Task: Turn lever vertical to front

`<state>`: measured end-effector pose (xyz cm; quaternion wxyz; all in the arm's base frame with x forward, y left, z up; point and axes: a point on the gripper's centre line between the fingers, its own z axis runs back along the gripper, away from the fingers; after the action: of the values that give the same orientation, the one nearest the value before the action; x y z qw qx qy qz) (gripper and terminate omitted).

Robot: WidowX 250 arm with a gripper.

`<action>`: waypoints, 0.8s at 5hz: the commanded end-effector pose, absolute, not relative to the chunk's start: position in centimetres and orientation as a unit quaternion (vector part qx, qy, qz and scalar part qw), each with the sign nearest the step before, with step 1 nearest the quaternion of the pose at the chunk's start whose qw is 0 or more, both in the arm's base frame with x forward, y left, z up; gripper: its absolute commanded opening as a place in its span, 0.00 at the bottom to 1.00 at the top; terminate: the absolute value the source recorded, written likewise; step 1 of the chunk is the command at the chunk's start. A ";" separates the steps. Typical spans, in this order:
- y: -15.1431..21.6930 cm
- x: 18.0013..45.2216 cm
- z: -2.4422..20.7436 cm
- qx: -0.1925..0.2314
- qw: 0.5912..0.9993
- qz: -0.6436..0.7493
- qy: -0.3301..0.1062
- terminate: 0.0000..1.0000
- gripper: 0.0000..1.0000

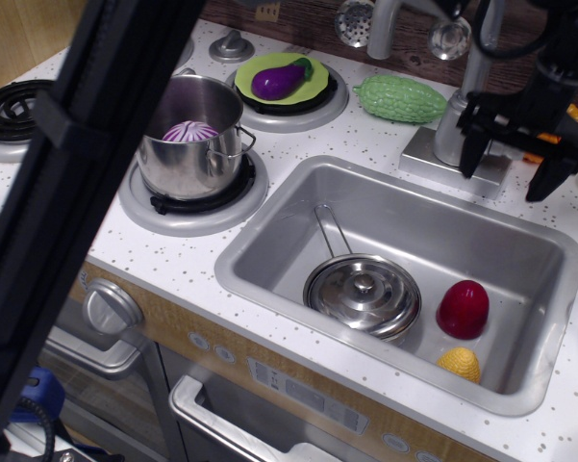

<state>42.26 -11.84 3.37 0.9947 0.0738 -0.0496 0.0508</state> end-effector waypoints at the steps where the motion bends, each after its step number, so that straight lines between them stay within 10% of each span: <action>1: -12.0 43.2 8.8 0.067 0.987 0.027 -0.145 0.00 1.00; 4: -12.3 45.8 11.9 0.039 0.971 0.006 -0.237 0.00 1.00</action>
<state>45.78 -12.43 7.61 0.9764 0.0521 -0.2094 0.0033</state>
